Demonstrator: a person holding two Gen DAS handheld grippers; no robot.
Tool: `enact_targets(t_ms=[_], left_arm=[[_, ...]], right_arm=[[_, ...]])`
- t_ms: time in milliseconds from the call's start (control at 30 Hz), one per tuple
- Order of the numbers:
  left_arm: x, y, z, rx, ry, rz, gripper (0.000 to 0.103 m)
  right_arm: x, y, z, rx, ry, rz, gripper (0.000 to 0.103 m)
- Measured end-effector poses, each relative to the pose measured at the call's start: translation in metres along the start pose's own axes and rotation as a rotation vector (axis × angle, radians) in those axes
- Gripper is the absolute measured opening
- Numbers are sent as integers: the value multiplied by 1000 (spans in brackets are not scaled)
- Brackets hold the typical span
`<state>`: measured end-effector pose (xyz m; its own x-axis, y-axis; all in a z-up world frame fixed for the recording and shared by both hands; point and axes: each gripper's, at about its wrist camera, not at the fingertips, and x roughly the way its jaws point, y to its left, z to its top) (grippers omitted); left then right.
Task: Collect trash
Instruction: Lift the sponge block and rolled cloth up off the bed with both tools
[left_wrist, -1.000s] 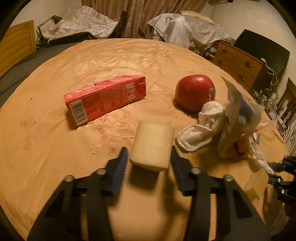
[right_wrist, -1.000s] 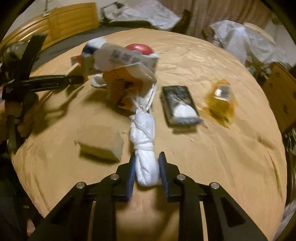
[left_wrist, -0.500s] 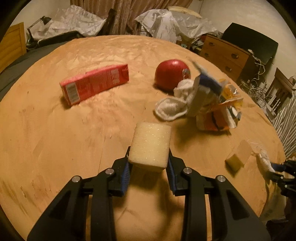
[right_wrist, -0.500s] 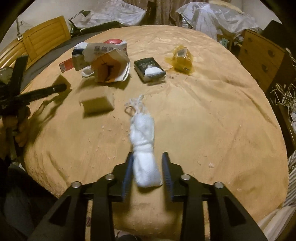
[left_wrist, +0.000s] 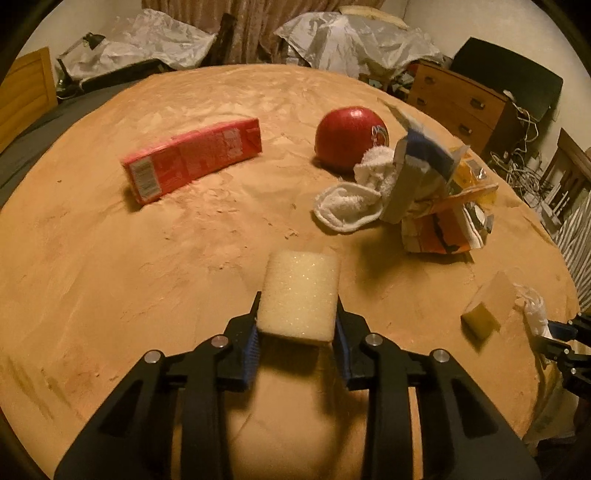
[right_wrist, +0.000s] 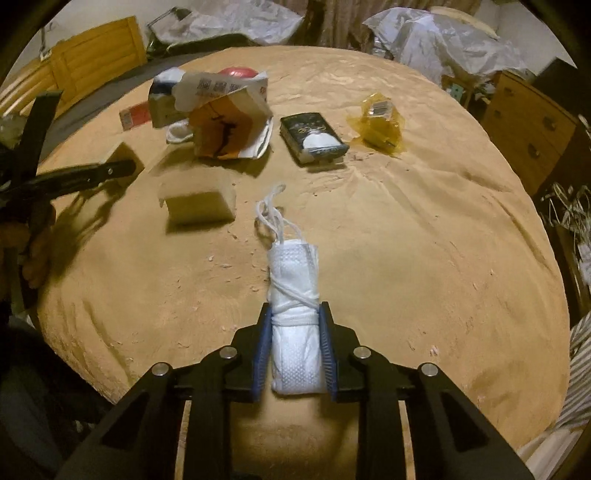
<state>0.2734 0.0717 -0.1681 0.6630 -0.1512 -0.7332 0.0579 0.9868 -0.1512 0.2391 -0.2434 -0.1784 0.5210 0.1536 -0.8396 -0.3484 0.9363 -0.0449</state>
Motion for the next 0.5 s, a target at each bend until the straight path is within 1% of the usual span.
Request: enact_targets(t_ms=[67, 200, 267, 433, 500], left_arm=[[-10, -1, -1, -2, -25, 10, 30], [-44, -14, -4, 8, -92, 12, 30], [-65, -27, -6, 25, -131, 1, 30], [-110, -65, -12, 66, -206, -27, 30], [-129, -81, -16, 76, -237, -27, 30]], right_arm=[[-8, -2, -2, 24, -27, -8, 26], [-39, -8, -8, 81, -110, -15, 26], [-61, -8, -11, 103, -165, -14, 26], [-109, 0, -22, 126, -278, -17, 26], [-124, 4, -27, 132, -314, -19, 26]])
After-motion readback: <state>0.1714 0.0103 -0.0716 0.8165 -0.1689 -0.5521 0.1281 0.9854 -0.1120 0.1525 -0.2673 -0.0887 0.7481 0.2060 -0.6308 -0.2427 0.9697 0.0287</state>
